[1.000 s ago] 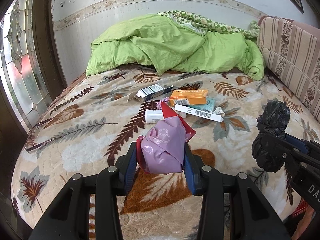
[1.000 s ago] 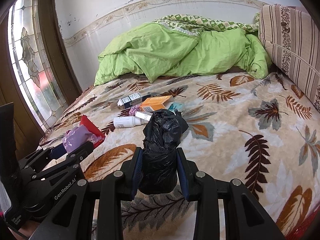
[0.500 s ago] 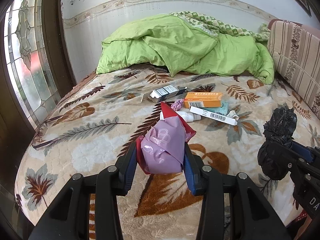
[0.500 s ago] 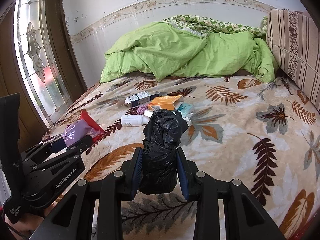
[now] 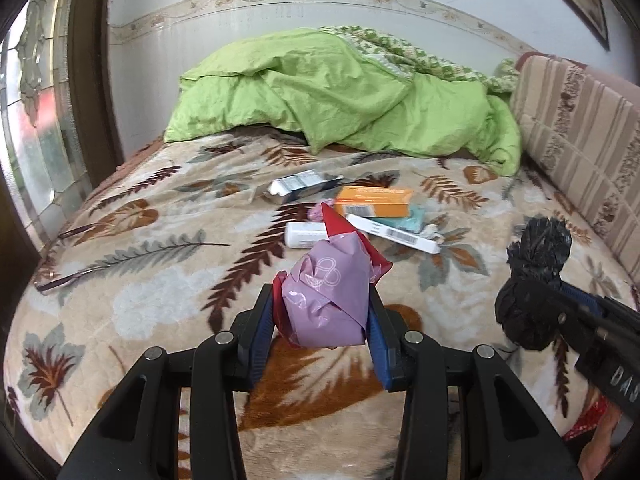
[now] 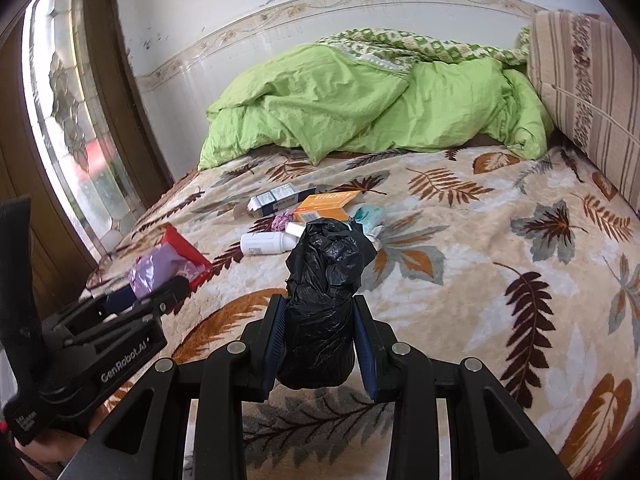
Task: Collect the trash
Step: 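Hold the black bag and pink bag lifted above the bed, then carry both bags over the red basket and open both tools to drop them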
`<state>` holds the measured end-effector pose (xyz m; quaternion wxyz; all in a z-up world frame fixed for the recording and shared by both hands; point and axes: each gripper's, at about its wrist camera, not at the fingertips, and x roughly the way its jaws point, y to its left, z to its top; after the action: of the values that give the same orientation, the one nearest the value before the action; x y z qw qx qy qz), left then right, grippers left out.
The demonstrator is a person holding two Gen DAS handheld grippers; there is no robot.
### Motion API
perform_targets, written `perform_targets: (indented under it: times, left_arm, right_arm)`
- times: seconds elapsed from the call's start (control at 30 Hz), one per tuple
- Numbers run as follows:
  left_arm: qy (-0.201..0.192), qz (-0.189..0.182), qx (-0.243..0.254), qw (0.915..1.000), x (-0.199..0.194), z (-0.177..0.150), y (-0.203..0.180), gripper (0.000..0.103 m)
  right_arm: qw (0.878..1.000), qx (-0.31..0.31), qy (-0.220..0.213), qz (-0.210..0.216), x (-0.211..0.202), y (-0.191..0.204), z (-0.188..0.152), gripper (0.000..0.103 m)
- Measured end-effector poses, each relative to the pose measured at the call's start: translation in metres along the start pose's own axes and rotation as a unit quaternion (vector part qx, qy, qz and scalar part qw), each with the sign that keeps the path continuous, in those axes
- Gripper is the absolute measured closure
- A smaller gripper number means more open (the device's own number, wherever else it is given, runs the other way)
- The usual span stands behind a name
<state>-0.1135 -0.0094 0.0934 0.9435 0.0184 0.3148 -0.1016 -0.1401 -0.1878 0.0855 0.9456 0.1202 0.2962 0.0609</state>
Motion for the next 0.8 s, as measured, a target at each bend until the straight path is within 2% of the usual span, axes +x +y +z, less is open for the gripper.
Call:
perform_targets:
  times: [0.13,0.23,0.4,0.57,0.7,0.8]
  left_arm:
    - [-0.010,-0.048,0.025,0.9985,-0.008,0.000,-0.020,0.062]
    - [-0.012,-0.094,0.048,0.9943,-0.017,0.000,-0.041,0.062]
    - [-0.011,-0.181,0.095,0.9787,-0.042,0.001,-0.095,0.062]
    - [0.013,-0.279,0.144,0.9493,-0.070,-0.003,-0.165,0.062]
    - [0.044,-0.352,0.174,0.9185,-0.087,-0.011,-0.229,0.062]
    - [0.068,-0.388,0.193,0.8988,-0.096,-0.021,-0.275,0.061]
  right_arm:
    - [1.000,0.030,-0.009,-0.006,-0.023,-0.019,-0.001,0.068]
    - [0.998,0.054,-0.010,-0.002,-0.052,-0.036,-0.011,0.068]
    - [0.997,0.067,-0.028,-0.037,-0.109,-0.067,-0.024,0.068]
    - [0.987,0.121,-0.046,-0.097,-0.182,-0.125,-0.040,0.068]
    - [0.971,0.175,-0.056,-0.156,-0.240,-0.172,-0.059,0.068]
    - [0.956,0.210,-0.056,-0.199,-0.272,-0.200,-0.074,0.068]
